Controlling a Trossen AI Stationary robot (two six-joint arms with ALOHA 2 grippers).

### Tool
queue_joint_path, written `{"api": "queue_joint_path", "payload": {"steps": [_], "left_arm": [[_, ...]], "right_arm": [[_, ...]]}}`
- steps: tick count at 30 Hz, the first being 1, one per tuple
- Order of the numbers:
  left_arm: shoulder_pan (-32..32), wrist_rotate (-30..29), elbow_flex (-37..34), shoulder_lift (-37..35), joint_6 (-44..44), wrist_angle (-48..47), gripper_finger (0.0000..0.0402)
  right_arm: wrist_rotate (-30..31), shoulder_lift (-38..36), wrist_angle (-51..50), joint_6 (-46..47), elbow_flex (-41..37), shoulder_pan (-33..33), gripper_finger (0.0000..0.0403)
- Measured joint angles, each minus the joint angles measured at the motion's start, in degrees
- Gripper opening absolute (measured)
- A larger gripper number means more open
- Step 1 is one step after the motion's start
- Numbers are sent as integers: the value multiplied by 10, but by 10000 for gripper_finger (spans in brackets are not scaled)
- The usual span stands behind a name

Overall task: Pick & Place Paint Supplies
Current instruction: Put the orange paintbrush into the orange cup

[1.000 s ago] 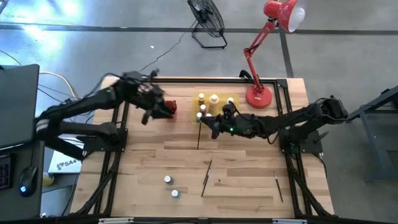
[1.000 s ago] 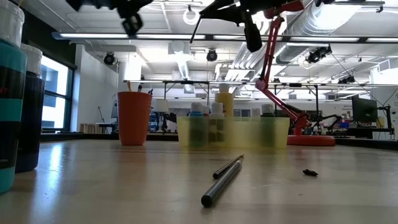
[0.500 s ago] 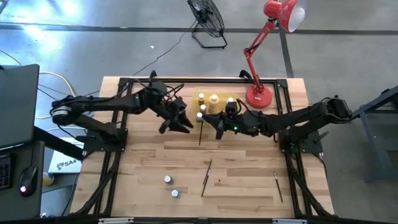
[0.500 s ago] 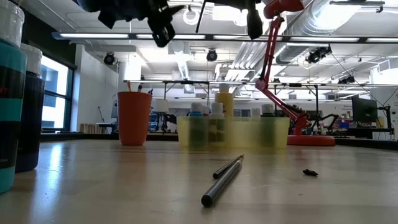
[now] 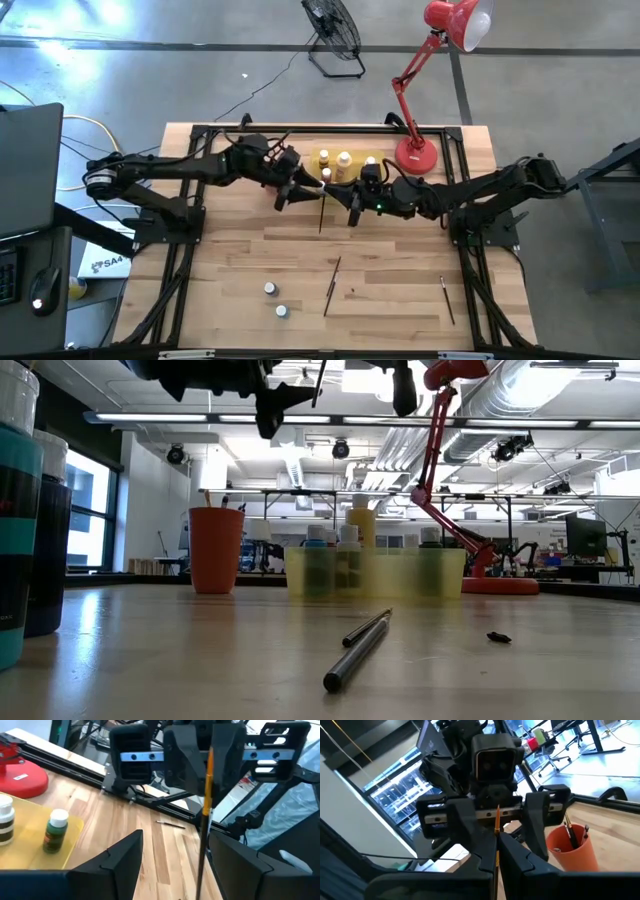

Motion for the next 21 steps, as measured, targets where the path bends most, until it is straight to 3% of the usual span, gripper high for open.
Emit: {"api": "queue_joint_path", "payload": {"steps": [21], "left_arm": [[-12, 9, 0, 48, -59, 99, 225]], "right_arm": [[-3, 0, 0, -10, 0, -6, 3]]}}
